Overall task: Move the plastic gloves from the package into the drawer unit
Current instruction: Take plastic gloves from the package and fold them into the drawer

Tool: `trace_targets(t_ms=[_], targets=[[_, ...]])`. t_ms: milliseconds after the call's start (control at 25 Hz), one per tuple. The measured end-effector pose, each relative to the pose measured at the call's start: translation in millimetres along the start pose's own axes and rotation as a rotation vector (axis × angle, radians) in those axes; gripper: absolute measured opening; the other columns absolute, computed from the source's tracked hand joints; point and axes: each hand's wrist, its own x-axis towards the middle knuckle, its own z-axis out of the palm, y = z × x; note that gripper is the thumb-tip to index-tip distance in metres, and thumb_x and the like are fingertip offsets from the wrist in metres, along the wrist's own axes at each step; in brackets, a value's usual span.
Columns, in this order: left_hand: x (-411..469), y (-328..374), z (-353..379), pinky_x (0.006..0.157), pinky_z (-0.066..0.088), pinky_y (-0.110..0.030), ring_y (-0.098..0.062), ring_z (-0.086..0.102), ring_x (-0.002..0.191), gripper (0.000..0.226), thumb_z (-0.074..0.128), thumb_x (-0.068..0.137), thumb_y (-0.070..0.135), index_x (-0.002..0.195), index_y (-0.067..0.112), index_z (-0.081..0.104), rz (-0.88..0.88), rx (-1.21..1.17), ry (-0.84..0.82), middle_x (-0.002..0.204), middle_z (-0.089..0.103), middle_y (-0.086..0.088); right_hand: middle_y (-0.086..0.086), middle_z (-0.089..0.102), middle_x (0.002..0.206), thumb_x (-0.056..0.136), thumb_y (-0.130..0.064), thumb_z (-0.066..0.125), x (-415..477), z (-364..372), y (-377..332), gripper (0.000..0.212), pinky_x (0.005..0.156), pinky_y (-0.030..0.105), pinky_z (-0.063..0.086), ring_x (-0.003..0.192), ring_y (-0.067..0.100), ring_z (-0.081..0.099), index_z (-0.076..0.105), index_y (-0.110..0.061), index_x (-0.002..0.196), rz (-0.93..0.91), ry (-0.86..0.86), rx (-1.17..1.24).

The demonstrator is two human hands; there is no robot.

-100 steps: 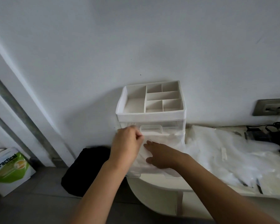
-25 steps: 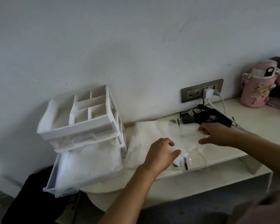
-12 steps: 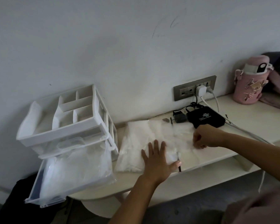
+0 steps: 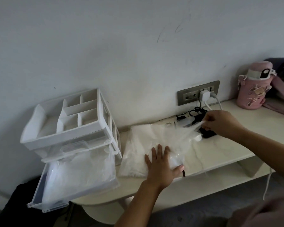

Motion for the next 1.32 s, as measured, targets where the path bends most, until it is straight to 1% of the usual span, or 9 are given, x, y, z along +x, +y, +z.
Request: trace_targets(t_ms=[160, 320, 600, 680, 720, 760, 920, 1040, 1320], targets=[[1.9, 3.2, -7.6, 0.113, -0.011, -0.054, -0.029, -0.013, 0.146, 0.087, 0.041, 0.087, 0.067, 0.153, 0.022, 0.006, -0.038, 0.003, -0.025, 0.160, -0.008, -0.007, 0.003, 0.069, 0.077, 0.090, -0.004, 0.057, -6.4, -17.4, -19.4, 0.020, 0.074, 0.029, 0.054, 0.072, 0.015, 0.067, 0.057, -0.016, 0.073, -0.041, 0.175, 0.572], [5.6, 2.6, -20.4, 0.115, -0.008, -0.051, -0.026, -0.009, 0.147, 0.083, 0.048, 0.090, 0.059, 0.153, 0.021, 0.009, -0.069, -0.110, -0.068, 0.161, -0.004, -0.005, 0.015, 0.070, 0.091, 0.096, -0.001, 0.044, -18.9, -30.7, -36.3, 0.020, 0.080, 0.031, 0.058, 0.085, 0.024, 0.070, 0.055, -0.008, 0.081, -0.075, 0.058, 1.028], [9.5, 17.7, -39.5, 0.112, 0.025, -0.028, -0.017, 0.037, 0.137, 0.106, 0.059, 0.064, 0.080, 0.145, 0.015, 0.037, -0.083, -1.046, -0.035, 0.148, 0.042, -0.004, 0.018, 0.071, 0.090, 0.096, -0.002, 0.033, -25.5, -44.4, -43.5, 0.027, 0.085, 0.037, 0.056, 0.092, 0.029, 0.069, 0.057, -0.004, 0.083, -0.031, -0.173, 1.581], [14.2, 19.0, -35.5, 0.109, 0.027, -0.031, -0.032, 0.028, 0.136, 0.098, 0.064, 0.056, 0.083, 0.122, 0.010, 0.057, -0.086, -1.215, -0.051, 0.115, 0.062, -0.013, 0.021, 0.070, 0.100, 0.086, -0.008, 0.041, -26.9, -46.0, -46.5, 0.030, 0.086, 0.035, 0.055, 0.097, 0.028, 0.068, 0.069, -0.004, 0.077, -0.040, -0.246, 1.664], [14.7, 21.8, -35.1, 0.103, 0.029, -0.028, -0.008, 0.034, 0.095, 0.080, 0.066, 0.056, 0.081, 0.101, 0.015, 0.063, -0.086, -1.288, -0.060, 0.091, 0.062, -0.005, 0.021, 0.069, 0.103, 0.082, -0.010, 0.043, -27.4, -46.6, -47.2, 0.032, 0.084, 0.034, 0.056, 0.098, 0.027, 0.069, 0.073, -0.003, 0.073, -0.035, -0.270, 1.689], [13.4, 25.7, -36.7, 0.099, 0.032, -0.026, -0.013, 0.055, 0.095, 0.067, 0.067, 0.058, 0.077, 0.094, 0.020, 0.062, -0.087, -1.346, -0.066, 0.086, 0.061, 0.005, 0.021, 0.069, 0.104, 0.083, -0.011, 0.042, -27.3, -46.7, -47.5, 0.035, 0.082, 0.033, 0.057, 0.098, 0.026, 0.069, 0.074, -0.003, 0.071, -0.022, -0.286, 1.705], [15.3, 33.9, -42.8, 0.093, 0.047, -0.033, -0.016, 0.065, 0.101, 0.069, 0.074, 0.055, 0.064, 0.104, 0.016, 0.068, -0.151, -1.600, -0.009, 0.102, 0.073, -0.001, 0.025, 0.066, 0.110, 0.093, -0.012, 0.037, -26.1, -44.6, -44.9, 0.032, 0.073, 0.035, 0.058, 0.101, 0.028, 0.067, 0.065, 0.000, 0.085, 0.038, -0.315, 1.739], [9.9, 33.2, -59.7, 0.073, 0.056, -0.028, -0.016, 0.067, 0.078, 0.020, 0.073, 0.078, 0.025, 0.085, 0.008, 0.068, -0.184, -1.745, 0.211, 0.077, 0.071, -0.004, 0.022, 0.069, 0.102, 0.089, -0.010, 0.041, -24.1, -41.7, -39.1, 0.014, 0.072, 0.035, 0.058, 0.096, 0.026, 0.070, 0.054, -0.005, 0.088, 0.028, -0.289, 1.717], [-30.1, 7.0, -136.4, 0.052, 0.042, -0.015, -0.001, 0.050, 0.045, 0.017, 0.066, 0.088, 0.021, 0.074, 0.013, 0.061, 0.142, -0.770, 0.647, 0.050, 0.058, 0.009, 0.020, 0.062, 0.118, 0.092, -0.003, 0.051, -13.2, -25.2, -14.8, 0.013, 0.082, 0.029, 0.055, 0.090, 0.019, 0.065, 0.063, -0.007, 0.096, 0.055, -0.269, 0.909]])
